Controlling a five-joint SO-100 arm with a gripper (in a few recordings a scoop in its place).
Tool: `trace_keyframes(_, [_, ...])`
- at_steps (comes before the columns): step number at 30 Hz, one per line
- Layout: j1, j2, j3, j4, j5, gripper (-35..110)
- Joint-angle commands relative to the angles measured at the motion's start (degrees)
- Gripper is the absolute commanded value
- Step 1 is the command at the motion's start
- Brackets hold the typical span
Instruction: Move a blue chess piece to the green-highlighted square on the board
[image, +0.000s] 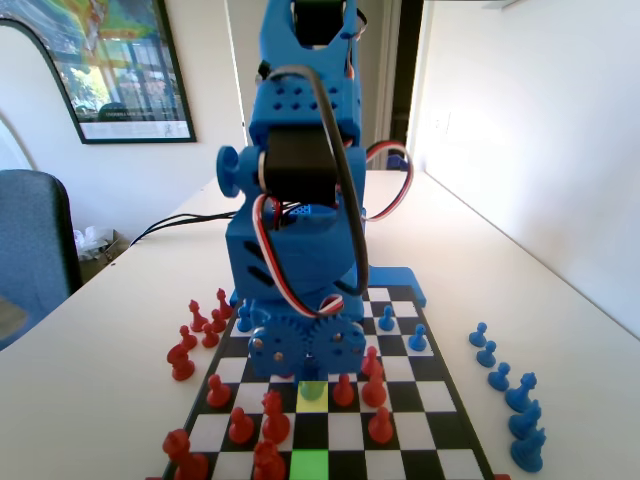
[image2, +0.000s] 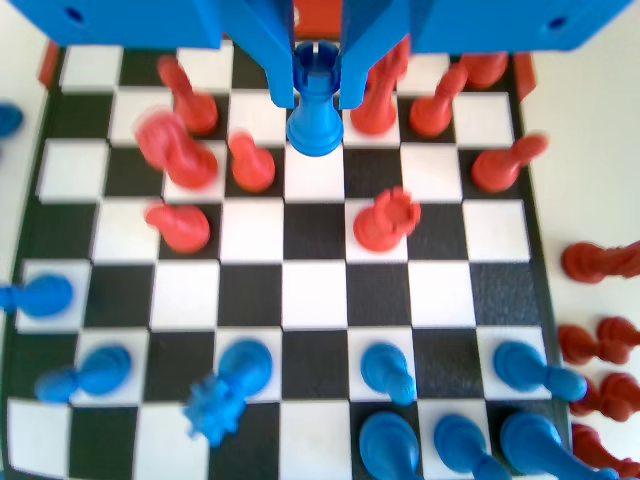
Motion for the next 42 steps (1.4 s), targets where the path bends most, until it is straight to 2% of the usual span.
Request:
trace_keyframes(1, [-0.5, 1.1, -9.0, 1.8, 1.1, 1])
trace_keyframes(14, [-0.4, -9.8, -21.1, 2.1, 3.3, 1])
trace_keyframes(42, [-0.3, -12.8, -21.1, -3.2, 3.3, 1])
